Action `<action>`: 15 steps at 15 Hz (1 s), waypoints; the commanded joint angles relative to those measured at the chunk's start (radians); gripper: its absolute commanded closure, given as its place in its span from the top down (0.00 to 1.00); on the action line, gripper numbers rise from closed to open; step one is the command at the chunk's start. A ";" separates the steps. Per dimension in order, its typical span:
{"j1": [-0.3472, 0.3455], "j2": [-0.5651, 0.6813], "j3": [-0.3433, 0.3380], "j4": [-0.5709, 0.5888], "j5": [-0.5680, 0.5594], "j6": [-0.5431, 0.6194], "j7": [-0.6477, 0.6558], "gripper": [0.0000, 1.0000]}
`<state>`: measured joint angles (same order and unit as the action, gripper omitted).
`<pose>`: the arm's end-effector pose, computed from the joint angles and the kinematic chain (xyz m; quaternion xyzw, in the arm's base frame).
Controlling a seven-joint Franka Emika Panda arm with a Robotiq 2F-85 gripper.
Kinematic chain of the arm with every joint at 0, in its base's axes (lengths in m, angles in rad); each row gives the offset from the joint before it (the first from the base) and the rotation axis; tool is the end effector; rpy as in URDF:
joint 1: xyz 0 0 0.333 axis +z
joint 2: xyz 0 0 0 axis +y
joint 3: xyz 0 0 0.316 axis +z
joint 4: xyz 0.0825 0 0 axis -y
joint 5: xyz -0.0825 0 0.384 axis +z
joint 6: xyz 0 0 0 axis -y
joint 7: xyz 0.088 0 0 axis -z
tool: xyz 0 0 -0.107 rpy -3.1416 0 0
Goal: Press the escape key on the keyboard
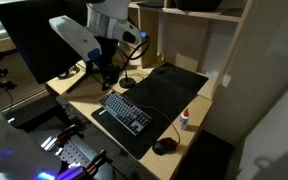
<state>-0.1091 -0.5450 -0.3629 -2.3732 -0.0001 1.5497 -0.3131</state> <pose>0.3155 -0.1738 0.4878 -0.9832 0.0399 0.1096 0.1401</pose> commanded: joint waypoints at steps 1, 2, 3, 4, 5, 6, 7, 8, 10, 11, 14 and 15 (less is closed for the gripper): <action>-0.029 0.007 0.024 0.001 0.010 -0.001 -0.013 1.00; -0.029 0.007 0.024 0.001 0.010 -0.001 -0.013 1.00; -0.029 0.007 0.024 0.001 0.010 -0.001 -0.013 1.00; -0.037 0.017 0.034 0.015 -0.014 -0.043 0.008 1.00; -0.032 0.030 0.031 0.032 -0.022 -0.108 -0.014 1.00; -0.024 0.032 0.027 0.036 -0.034 -0.138 -0.055 1.00; -0.013 0.031 0.022 0.036 -0.044 -0.155 -0.104 1.00; -0.005 0.022 0.018 0.029 -0.046 -0.146 -0.144 1.00; -0.001 0.017 0.014 0.023 -0.045 -0.124 -0.200 1.00; -0.004 0.016 0.016 0.021 -0.042 -0.117 -0.204 1.00; -0.014 0.004 0.022 0.009 -0.026 -0.117 -0.186 1.00; -0.014 0.004 0.022 0.009 -0.027 -0.116 -0.189 1.00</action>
<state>-0.1114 -0.5437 -0.3502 -2.3665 -0.0305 1.4354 -0.4973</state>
